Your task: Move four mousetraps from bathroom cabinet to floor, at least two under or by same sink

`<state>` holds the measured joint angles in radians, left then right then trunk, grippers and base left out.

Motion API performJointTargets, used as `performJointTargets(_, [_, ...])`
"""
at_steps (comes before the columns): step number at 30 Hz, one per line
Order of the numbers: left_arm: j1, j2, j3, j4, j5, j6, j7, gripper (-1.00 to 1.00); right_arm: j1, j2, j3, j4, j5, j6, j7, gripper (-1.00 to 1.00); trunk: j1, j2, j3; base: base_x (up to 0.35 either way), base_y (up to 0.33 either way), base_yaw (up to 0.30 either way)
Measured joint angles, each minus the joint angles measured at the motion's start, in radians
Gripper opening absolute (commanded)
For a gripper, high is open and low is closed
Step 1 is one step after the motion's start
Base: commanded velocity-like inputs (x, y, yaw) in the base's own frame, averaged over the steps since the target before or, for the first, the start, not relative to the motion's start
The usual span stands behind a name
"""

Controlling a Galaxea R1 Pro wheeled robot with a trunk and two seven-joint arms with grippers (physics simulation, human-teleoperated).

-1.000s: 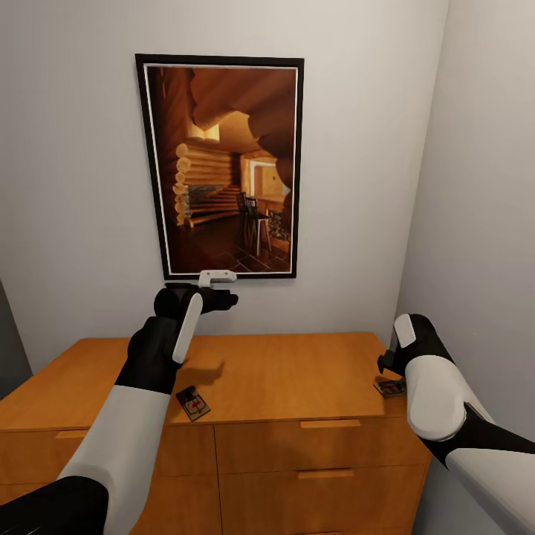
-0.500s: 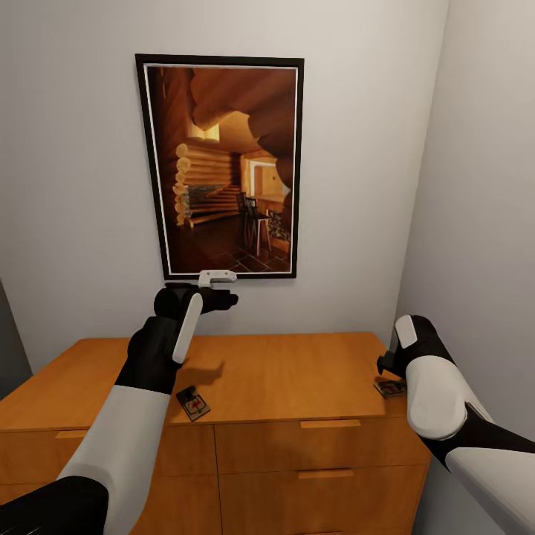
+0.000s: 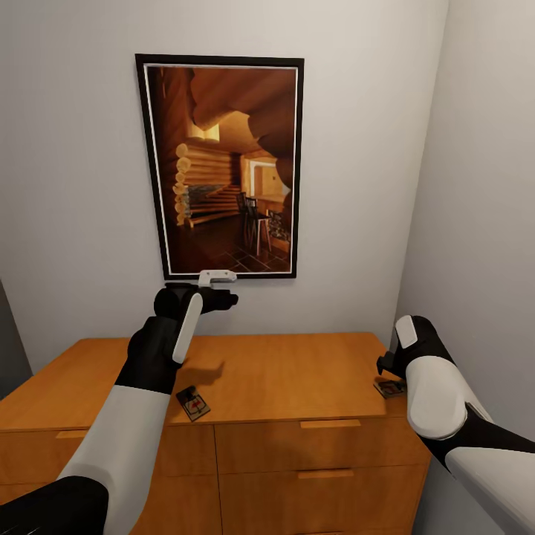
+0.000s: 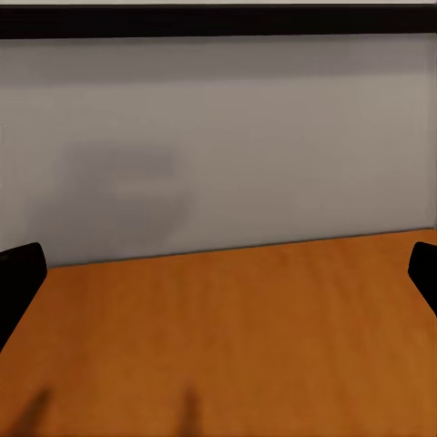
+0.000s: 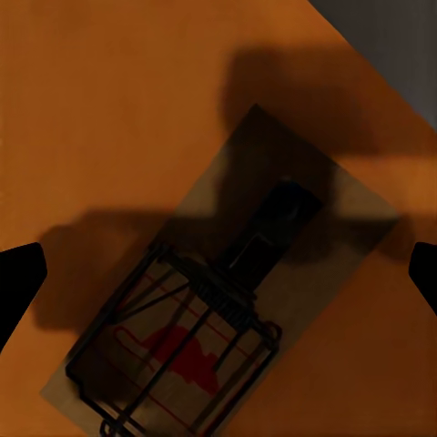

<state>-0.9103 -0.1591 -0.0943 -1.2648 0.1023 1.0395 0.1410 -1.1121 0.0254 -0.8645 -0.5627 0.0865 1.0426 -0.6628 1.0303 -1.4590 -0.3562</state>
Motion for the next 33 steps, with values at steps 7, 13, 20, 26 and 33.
performJointTargets(7, [0.000, 0.000, 0.000, 0.000, 0.000, 0.000, 0.000, 1.00, -0.011, 0.001, 0.001, 0.000, 0.008, 0.000, 0.000, 1.00, 0.023, -0.042, -0.018, 0.000, 0.000, 0.000])
performJointTargets(13, [0.000, -0.001, 0.000, 0.000, 0.000, 0.000, 0.000, 1.00, -0.018, 0.000, 0.002, 0.004, 0.010, 0.000, -0.001, 1.00, 0.031, -0.056, -0.025, 0.000, 0.000, 0.000])
performJointTargets(20, [0.000, 0.000, 0.000, 0.000, -0.001, 0.000, 0.001, 1.00, -0.021, -0.001, 0.005, 0.014, 0.018, 0.000, -0.002, 1.00, 0.031, -0.056, -0.025, 0.000, 0.000, 0.000])
performJointTargets(26, [0.000, 0.000, 0.000, 0.000, -0.001, 0.000, 0.001, 1.00, -0.021, -0.001, 0.006, 0.017, 0.021, 0.000, -0.002, 1.00, 0.031, -0.056, -0.025, 0.000, 0.000, 0.000])
performJointTargets(33, [0.000, 0.000, 0.000, 0.000, -0.002, 0.000, 0.001, 1.00, -0.019, -0.001, 0.004, 0.017, 0.042, 0.002, -0.001, -1.00, 0.031, -0.056, -0.025, 0.000, 0.000, 0.000])
